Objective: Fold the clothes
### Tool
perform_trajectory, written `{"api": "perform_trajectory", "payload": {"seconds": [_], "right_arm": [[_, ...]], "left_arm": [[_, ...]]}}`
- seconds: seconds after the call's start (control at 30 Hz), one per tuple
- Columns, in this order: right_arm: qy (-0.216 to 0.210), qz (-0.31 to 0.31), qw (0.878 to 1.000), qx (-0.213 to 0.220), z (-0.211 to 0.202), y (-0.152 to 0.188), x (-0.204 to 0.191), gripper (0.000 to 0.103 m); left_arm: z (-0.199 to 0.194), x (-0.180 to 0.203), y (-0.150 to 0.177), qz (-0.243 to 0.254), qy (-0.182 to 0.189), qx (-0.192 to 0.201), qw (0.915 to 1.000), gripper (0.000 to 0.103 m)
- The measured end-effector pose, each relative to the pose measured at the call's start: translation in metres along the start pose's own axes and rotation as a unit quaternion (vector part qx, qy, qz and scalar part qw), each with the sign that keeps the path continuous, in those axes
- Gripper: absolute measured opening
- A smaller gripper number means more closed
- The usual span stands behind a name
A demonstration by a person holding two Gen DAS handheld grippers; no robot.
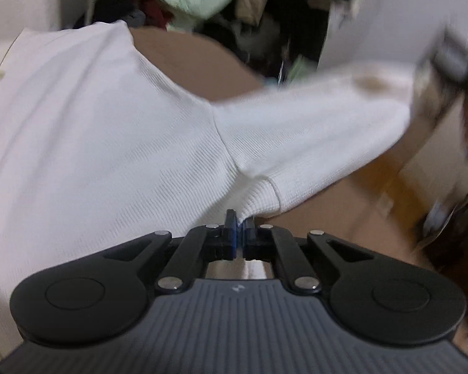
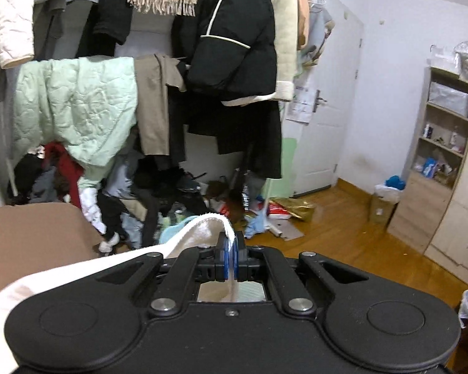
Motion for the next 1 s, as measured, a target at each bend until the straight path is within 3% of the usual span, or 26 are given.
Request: {"api": "perform_trajectory", "payload": {"seconds": [0.07,0.13,0.2,0.3,0.43,0.5,0.63,0.73,0.87,0.93,1.0], "right_arm": [[0.007,-0.016,1.000,-0.005,0.006,-0.001,-0.001,0.002],[0.018,-0.035,0.999,-0.011,0.013,-0.001,-0.005,0.002],[0.020,-0.029,0.999,-0.036,0.024,0.001,-0.008,0.002],[0.011,-0.023,0.997,-0.069,0.025,0.011,-0.022,0.002],[-0.012,-0.056,0.994,-0.092,0.002,0.037,-0.056,0.002],[-0.037,-0.091,0.993,-0.068,-0.020,0.044,-0.085,0.002],[-0.132,-0.077,0.985,-0.074,-0.065,0.032,-0.143,0.003],[-0.215,-0.047,0.971,-0.093,-0.117,0.019,-0.186,0.003],[-0.356,0.026,0.929,-0.097,-0.198,0.000,-0.241,0.003],[-0.410,0.011,0.910,-0.061,-0.243,-0.014,-0.278,0.003],[-0.443,-0.014,0.896,-0.034,-0.278,-0.019,-0.309,0.003]], "left_arm": [[0.008,0.008,0.009,0.039,0.012,-0.047,0.9980,0.005],[0.024,0.017,0.023,0.071,-0.002,-0.097,0.9928,0.014],[0.024,0.017,0.028,0.054,0.009,-0.095,0.9940,0.041],[0.023,0.017,0.033,0.029,0.023,-0.092,0.9951,0.045],[-0.015,0.006,0.018,0.032,0.000,-0.064,0.9974,0.049],[-0.039,-0.007,0.010,0.021,-0.015,-0.048,0.9985,0.056],[-0.086,-0.041,-0.004,-0.017,-0.047,-0.028,0.9984,0.057],[-0.121,-0.065,-0.016,-0.042,-0.061,-0.019,0.9970,0.057],[-0.171,-0.071,-0.035,0.003,-0.111,0.011,0.9938,0.057],[-0.198,-0.076,-0.040,0.019,-0.136,0.036,0.9898,0.057],[-0.220,-0.091,-0.037,-0.015,-0.138,0.069,0.9879,0.061]]}}
Point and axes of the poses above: each gripper's, at about its wrist camera, not at the fingertips, and z roughly the way its jaws point, x to its right, y to its underside, the point moved 3 cm from there along z, roughly the way its jaws point, and after that the axes turned 15 degrees about y, right-handed, at the moved point
